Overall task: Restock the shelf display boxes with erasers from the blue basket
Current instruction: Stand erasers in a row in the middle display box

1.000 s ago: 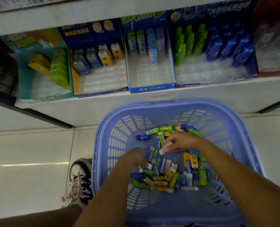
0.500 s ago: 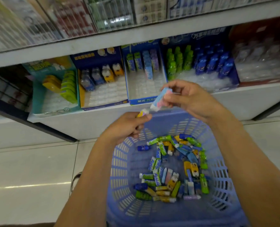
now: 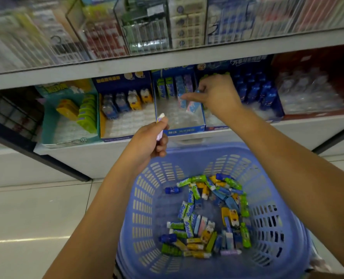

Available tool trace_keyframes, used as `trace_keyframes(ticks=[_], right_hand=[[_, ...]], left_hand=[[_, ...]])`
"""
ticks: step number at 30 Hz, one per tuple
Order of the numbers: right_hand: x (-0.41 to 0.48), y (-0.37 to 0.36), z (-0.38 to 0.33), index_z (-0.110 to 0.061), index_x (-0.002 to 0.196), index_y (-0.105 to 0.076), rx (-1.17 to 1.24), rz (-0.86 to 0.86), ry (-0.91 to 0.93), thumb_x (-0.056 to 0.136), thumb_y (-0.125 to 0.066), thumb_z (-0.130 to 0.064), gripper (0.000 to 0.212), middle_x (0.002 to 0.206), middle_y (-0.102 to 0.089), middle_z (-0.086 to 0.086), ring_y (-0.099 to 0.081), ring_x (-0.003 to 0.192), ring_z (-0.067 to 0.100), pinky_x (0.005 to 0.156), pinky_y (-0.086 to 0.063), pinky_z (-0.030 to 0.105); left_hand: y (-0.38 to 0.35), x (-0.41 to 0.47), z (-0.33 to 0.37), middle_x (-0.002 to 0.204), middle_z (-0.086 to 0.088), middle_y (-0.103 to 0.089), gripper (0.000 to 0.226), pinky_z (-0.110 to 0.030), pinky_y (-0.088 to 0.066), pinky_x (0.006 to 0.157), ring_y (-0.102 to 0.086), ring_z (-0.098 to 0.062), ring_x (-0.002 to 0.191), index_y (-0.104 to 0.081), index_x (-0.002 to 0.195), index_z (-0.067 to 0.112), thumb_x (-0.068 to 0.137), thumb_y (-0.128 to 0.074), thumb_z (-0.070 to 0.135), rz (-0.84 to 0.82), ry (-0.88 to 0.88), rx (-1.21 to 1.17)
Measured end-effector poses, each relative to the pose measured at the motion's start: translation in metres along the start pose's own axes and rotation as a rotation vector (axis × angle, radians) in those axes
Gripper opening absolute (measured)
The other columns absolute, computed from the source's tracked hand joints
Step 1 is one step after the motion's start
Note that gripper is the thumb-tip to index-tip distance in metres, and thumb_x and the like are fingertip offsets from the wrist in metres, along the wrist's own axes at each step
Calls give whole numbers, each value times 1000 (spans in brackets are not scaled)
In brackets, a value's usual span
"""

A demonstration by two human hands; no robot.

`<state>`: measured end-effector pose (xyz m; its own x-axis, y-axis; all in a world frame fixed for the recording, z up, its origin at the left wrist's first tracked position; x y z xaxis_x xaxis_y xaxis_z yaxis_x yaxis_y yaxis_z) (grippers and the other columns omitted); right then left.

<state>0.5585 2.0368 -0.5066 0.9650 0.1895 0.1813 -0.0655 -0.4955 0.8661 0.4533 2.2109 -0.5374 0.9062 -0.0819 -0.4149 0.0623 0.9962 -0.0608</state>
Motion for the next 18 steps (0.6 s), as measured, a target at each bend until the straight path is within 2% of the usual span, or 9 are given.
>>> trace_keyframes(ticks=[1,3,5,7,10,12,15,18], right_hand=[[4,-2,-2,-3,77,-60,-20,-44,-27,80,-64,-55,52,76,-63,19,-61,74,29,65,-39,34],[11,-9,-3,0,97,-64,40,-162,-73,86,-63,-43,44,88,-66,19,-66,85,30,65,-44,31],[13,-12,-4,0,107,-64,6,-214,-38,92,-57,-34,37,95,-65,16,-62,98,33,77,-48,33],[11,-14,-7,-1,112,-65,-16,-188,30,94,-55,-32,37,109,-64,18,-58,104,33,89,-46,37],[11,-17,-7,-8,121,-64,5,-191,56,93,-57,-31,37,124,-57,17,-55,111,30,99,-42,37],[14,-19,-8,-9,120,-63,4,-209,85,92,-58,-31,36,123,-59,16,-56,110,29,96,-44,34],[18,-17,-10,-10,115,-62,35,-181,83,87,-66,-28,34,113,-65,12,-60,99,23,80,-44,25],[22,-15,-13,-9,100,-62,9,-141,85,80,-73,-25,28,103,-67,12,-61,95,24,77,-46,27]], left_hand=[[0,0,0,50,6,-43,30,-21,-36,41,-34,-9,42,-54,85,15,99,-42,40,2,-8,-14],[0,1,-2,57,5,-46,36,-20,-37,42,-36,-8,44,-59,90,15,99,-38,43,9,-23,-29],[2,3,-5,61,5,-40,42,-19,-33,42,-33,-7,46,-63,100,15,99,-35,46,17,-30,-21],[5,3,-7,61,5,-32,42,-19,-27,40,-26,-7,45,-62,107,16,99,-34,46,26,-19,-27],[10,4,-9,56,6,-31,37,-18,-23,37,-24,-6,41,-54,105,15,98,-37,47,63,13,-102],[10,4,-9,55,7,-34,34,-17,-23,37,-24,-6,41,-52,101,15,99,-38,46,77,16,-119],[8,5,-9,56,7,-48,35,-16,-26,37,-33,-5,43,-55,100,11,100,-37,41,50,-6,-183],[8,6,-10,63,5,-56,40,-16,-31,38,-41,-5,46,-62,98,8,101,-36,39,3,-13,-265]])
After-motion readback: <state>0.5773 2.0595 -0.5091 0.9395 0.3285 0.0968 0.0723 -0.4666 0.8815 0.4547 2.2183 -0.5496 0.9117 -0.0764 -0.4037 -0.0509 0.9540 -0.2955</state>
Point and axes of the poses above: each hand's wrist, its own x-axis towards the middle knuckle, its own y-axis out of the back of the hand, z = x × y, the point moved 3 cm from there along x, towards the middle knuckle
